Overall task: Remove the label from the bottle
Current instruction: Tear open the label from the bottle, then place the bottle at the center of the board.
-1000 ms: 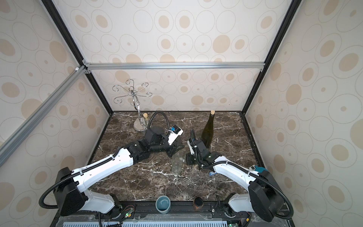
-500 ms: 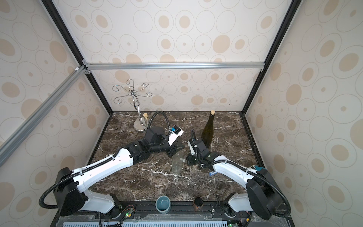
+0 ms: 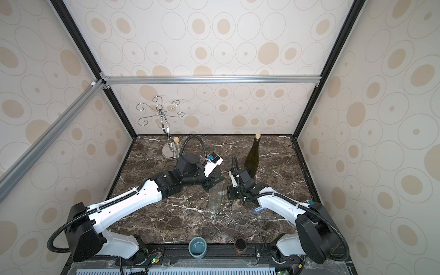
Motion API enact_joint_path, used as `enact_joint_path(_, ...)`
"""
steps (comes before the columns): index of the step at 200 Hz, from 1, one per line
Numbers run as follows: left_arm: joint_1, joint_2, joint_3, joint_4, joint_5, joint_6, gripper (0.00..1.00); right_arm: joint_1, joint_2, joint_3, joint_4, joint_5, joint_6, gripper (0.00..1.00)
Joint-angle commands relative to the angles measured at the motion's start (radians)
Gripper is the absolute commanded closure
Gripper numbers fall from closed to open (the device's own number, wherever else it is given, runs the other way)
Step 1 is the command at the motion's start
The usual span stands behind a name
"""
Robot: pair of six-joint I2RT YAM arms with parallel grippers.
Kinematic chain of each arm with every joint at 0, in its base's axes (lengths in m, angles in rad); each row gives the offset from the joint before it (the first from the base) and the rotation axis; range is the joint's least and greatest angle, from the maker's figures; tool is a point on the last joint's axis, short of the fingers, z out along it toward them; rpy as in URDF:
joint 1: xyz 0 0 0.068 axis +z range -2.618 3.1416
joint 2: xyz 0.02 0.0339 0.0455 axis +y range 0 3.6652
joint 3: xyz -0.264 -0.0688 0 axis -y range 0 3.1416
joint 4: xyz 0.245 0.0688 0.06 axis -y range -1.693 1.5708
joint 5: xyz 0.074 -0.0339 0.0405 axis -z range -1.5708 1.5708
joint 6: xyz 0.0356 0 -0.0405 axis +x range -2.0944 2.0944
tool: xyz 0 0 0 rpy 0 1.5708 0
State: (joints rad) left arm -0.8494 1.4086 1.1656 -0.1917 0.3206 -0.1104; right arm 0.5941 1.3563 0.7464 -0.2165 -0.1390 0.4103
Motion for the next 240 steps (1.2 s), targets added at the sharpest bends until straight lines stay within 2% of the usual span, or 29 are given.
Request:
enact_joint_path(1, -0.011, -0.017, 0.032, -0.017, 0.027, 0.015, 0.88, -0.010, 0.008, -0.009, -0.001, -0.006, -0.016, 1.00)
enact_joint_path(102, -0.014, -0.019, 0.036, -0.011, 0.035, 0.015, 0.88, -0.034, 0.017, -0.015, -0.007, -0.005, -0.033, 1.00)
enact_joint_path(143, -0.015, -0.023, 0.039, -0.011, -0.001, 0.018, 0.89, -0.034, -0.015, -0.007, -0.052, -0.006, -0.038, 1.00)
enact_joint_path(170, -0.014, -0.032, 0.037, 0.001, -0.054, 0.012, 0.90, -0.034, -0.092, 0.007, -0.161, 0.022, -0.039, 1.00)
enact_joint_path(240, -0.013, -0.048, 0.035, 0.073, -0.190, 0.001, 0.96, -0.034, -0.241, 0.116, -0.666, 0.146, -0.037, 1.00)
